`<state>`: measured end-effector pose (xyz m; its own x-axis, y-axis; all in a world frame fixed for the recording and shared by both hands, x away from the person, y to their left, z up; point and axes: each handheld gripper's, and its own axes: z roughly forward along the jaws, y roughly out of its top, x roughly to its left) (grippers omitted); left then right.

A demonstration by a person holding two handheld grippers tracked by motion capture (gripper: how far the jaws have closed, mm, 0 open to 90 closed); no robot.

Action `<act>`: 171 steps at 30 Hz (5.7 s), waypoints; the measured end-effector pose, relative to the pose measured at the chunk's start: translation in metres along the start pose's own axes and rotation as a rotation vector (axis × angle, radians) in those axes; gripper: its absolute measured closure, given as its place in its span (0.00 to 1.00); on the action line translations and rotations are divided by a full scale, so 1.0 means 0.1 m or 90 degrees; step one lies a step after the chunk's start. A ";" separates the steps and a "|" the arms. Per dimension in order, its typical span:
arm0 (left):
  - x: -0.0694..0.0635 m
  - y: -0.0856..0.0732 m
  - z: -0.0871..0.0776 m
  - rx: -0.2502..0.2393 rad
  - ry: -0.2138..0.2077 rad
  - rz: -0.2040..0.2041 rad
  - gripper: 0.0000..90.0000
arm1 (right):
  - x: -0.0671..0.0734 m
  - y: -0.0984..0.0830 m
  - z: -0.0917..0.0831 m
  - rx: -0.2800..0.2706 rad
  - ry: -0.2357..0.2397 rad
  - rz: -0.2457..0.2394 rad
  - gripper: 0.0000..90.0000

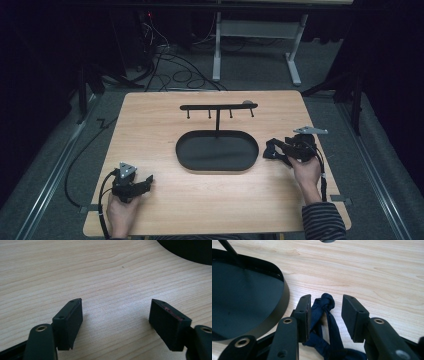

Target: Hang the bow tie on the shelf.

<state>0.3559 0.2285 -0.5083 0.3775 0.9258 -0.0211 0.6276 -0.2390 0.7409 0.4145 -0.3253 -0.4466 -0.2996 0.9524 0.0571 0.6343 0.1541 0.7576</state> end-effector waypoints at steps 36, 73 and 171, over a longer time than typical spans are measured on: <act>0.00 0.00 0.00 -0.001 0.000 0.000 0.31 | -0.07 -0.02 0.19 0.029 0.040 0.015 1.00; 0.00 0.00 0.00 0.000 0.001 0.001 0.31 | 0.23 0.17 -0.61 -0.127 0.114 -0.055 1.00; 0.00 0.00 0.00 -0.001 0.000 -0.001 0.31 | 0.43 0.87 -0.17 -0.136 0.165 -0.033 1.00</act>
<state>0.3559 0.2284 -0.5084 0.3761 0.9263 -0.0224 0.6271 -0.2367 0.7421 0.4450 -0.2750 -0.3669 -0.5162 0.8420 0.1570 0.4575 0.1160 0.8816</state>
